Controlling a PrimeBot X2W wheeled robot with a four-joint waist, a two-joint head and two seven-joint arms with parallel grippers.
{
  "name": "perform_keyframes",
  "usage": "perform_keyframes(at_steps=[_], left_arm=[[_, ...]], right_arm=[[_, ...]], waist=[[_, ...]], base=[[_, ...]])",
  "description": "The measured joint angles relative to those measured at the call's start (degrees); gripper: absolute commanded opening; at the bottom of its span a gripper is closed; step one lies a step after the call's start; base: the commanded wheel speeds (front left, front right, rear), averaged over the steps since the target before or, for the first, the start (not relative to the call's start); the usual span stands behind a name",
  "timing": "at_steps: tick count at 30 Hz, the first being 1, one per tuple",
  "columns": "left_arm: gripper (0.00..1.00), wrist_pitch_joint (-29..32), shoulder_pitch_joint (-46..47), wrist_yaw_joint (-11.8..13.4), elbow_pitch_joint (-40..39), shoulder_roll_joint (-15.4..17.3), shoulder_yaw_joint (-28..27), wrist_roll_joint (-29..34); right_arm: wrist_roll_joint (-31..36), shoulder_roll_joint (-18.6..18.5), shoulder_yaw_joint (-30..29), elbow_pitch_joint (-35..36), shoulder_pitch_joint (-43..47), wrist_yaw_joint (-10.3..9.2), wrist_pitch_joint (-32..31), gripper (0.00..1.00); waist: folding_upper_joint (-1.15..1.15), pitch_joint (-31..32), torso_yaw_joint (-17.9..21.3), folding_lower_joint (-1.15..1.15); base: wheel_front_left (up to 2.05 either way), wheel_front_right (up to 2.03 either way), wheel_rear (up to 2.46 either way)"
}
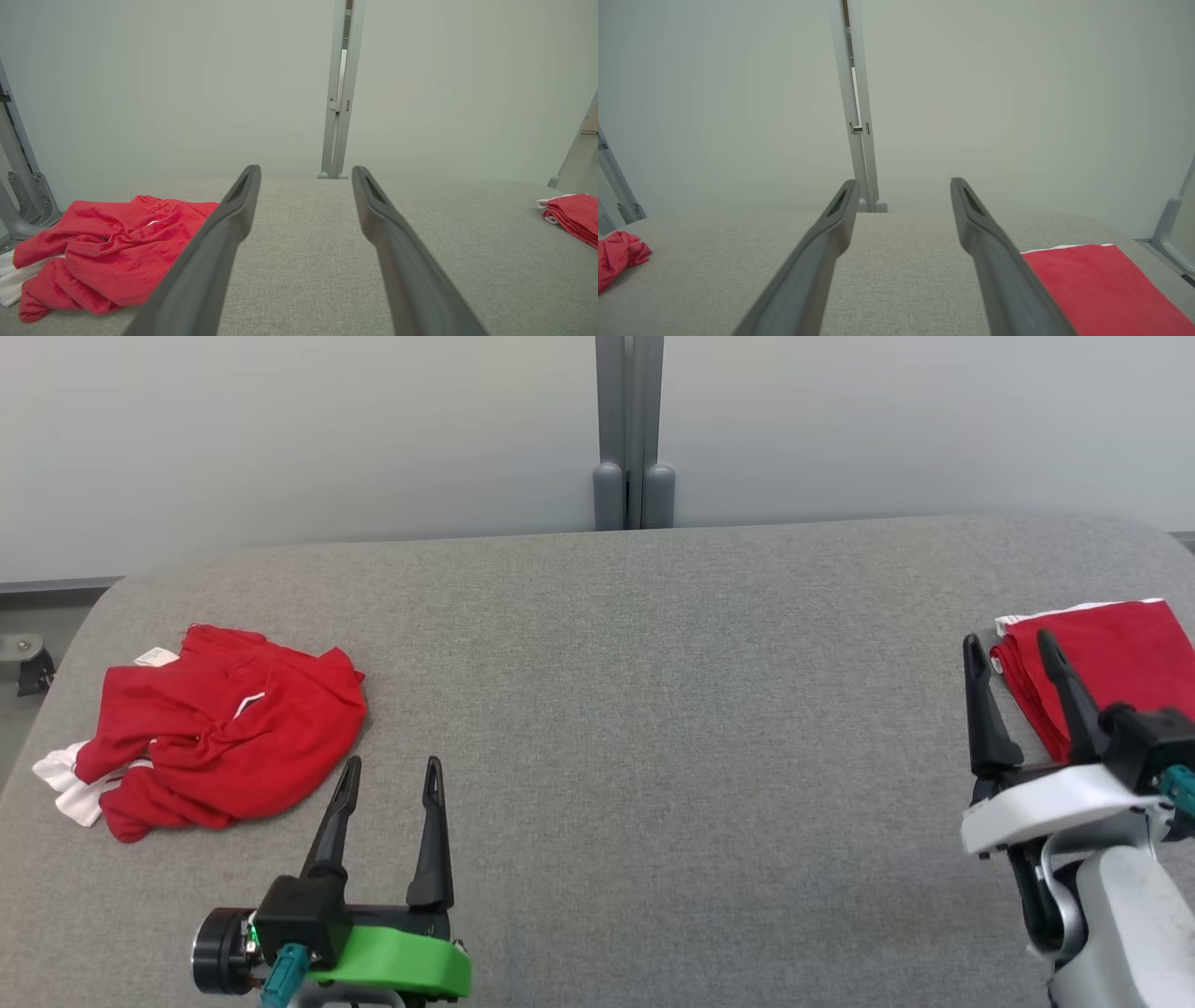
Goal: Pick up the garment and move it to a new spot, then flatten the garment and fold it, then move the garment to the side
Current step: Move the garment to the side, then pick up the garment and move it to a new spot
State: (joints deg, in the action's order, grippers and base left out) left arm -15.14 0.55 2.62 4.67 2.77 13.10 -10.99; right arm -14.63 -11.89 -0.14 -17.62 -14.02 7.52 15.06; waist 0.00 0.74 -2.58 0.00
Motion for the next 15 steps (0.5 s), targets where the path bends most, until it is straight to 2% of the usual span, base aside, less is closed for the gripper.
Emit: perform_keyframes(at_steps=[3, 6, 15], left_arm=[[1.0, 0.0, -0.88, 0.1, 0.3, 0.0, 0.27, 0.64], [1.0, 0.0, -1.7, 0.11, 0.71, -0.01, 0.53, 0.63], [1.0, 0.0, -3.25, 0.25, 0.68, 0.0, 0.49, 0.54]], right_arm=[[1.62, 3.52, -1.45, 4.74, 4.75, 0.0, 0.0, 1.0], [2.11, 6.1, -1.78, 6.56, 8.65, 0.0, -0.01, 1.0], [3.85, 8.17, -0.56, 8.31, 12.56, 0.0, -0.01, 1.0]], waist=[[0.0, 0.18, -0.3, 0.0], [0.0, 0.36, -0.48, 0.0], [0.0, 0.98, -0.09, 0.0]], base=[[0.0, 0.0, 0.0], [0.0, 0.0, 0.0], [0.0, 0.0, 0.0]])
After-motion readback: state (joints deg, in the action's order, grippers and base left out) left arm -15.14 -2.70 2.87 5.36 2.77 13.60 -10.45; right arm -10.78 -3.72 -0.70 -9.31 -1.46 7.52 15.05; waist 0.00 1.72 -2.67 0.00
